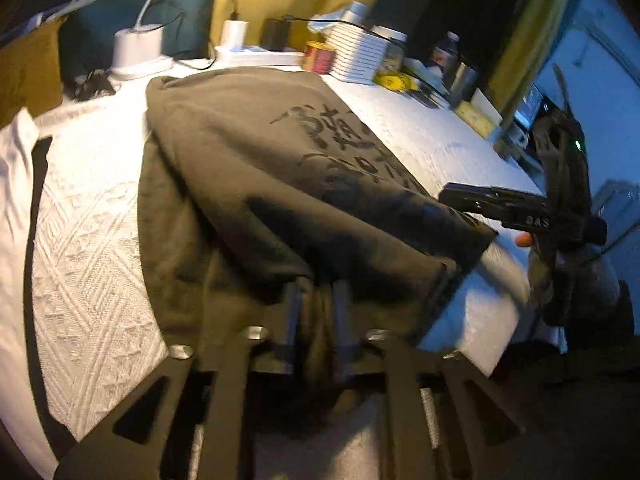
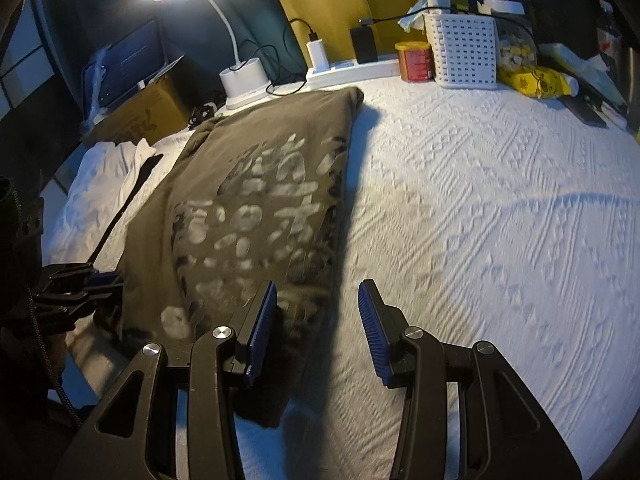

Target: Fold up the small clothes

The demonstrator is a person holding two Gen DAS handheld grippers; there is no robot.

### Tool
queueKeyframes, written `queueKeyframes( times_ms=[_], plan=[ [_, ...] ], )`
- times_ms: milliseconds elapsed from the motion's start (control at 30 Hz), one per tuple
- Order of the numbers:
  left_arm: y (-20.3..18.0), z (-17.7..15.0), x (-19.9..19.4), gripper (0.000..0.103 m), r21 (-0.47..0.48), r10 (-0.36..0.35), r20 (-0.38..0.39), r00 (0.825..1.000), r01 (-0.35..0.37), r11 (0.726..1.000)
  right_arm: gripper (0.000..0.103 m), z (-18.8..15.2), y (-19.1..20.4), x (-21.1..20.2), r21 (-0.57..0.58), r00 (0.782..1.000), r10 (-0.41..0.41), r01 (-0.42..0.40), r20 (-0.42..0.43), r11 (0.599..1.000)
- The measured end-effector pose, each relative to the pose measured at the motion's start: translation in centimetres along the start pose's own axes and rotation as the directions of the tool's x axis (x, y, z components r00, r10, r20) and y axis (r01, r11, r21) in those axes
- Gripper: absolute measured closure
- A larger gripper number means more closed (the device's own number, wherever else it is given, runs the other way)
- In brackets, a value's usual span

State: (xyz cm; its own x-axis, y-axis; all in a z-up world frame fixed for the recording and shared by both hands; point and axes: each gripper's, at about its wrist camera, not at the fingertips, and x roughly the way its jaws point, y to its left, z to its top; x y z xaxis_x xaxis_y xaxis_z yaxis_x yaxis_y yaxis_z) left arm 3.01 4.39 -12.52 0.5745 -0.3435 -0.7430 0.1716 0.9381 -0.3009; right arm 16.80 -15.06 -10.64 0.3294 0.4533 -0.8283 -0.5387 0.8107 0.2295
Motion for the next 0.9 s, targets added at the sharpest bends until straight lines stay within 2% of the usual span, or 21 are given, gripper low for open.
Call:
queueKeyframes(
  times_ms=[67, 233, 367, 533, 567, 600, 633, 800, 833, 900],
  plan=[
    [-0.3, -0.3, -1.0, 0.097, 0.019, -0.001, 0.011, 1.0, 0.001, 1.0, 0.058, -0.4, 0.2, -0.1, -0.003, 1.0, 0.004, -0.004, -0.004, 1.0],
    [-0.5, -0.6, -4.1, 0.097, 0.043, 0.018, 0.052, 0.998, -0.02, 0.999, 0.058, -1.3, 0.4, -0.4, -0.009, 1.0, 0.01, -0.01, -0.014, 1.0],
    [0.9, -1.0, -4.5, 0.097, 0.01, 0.045, 0.048, 0.998, -0.045, 0.999, 0.056, -2.6, 0.8, -0.5, -0.022, 1.0, 0.006, -0.006, -0.024, 1.0],
    [1.8, -2.0, -3.9, 0.097, -0.02, 0.038, 0.022, 0.999, -0.037, 0.999, 0.056, -3.6, 2.0, -0.9, -0.042, 1.0, -0.006, 0.005, -0.024, 0.999],
    [1.9, -2.1, -3.8, 0.097, -0.025, 0.035, 0.019, 0.999, -0.035, 0.999, 0.06, -3.9, 2.3, -0.9, -0.051, 1.0, -0.01, 0.008, -0.02, 0.999],
    [1.9, -2.2, -3.8, 0.097, -0.028, 0.027, 0.017, 0.999, -0.026, 0.999, 0.082, -4.2, 2.7, -1.0, -0.07, 1.0, -0.014, 0.013, -0.014, 0.997],
    [1.9, -2.2, -3.9, 0.097, -0.028, 0.021, 0.018, 1.0, -0.021, 0.999, 0.087, -4.5, 3.2, -0.9, -0.094, 1.0, -0.013, 0.011, -0.02, 0.996],
    [1.9, -2.6, -3.3, 0.096, -0.035, -0.013, -0.016, 1.0, 0.012, 0.999, 0.095, -5.2, 3.2, -1.6, -0.106, 1.0, -0.002, 0.001, -0.013, 0.994],
    [1.7, -2.7, -3.0, 0.093, -0.033, -0.015, -0.03, 0.999, 0.014, 0.999, 0.095, -5.3, 3.0, -1.8, -0.106, 1.0, -0.009, 0.008, -0.013, 0.994],
    [1.0, -3.0, -2.4, 0.092, -0.006, 0.032, -0.051, 0.998, -0.032, 0.999, 0.096, -5.5, 2.6, -2.4, -0.104, 1.0, -0.021, 0.02, -0.016, 0.994]
  ],
)
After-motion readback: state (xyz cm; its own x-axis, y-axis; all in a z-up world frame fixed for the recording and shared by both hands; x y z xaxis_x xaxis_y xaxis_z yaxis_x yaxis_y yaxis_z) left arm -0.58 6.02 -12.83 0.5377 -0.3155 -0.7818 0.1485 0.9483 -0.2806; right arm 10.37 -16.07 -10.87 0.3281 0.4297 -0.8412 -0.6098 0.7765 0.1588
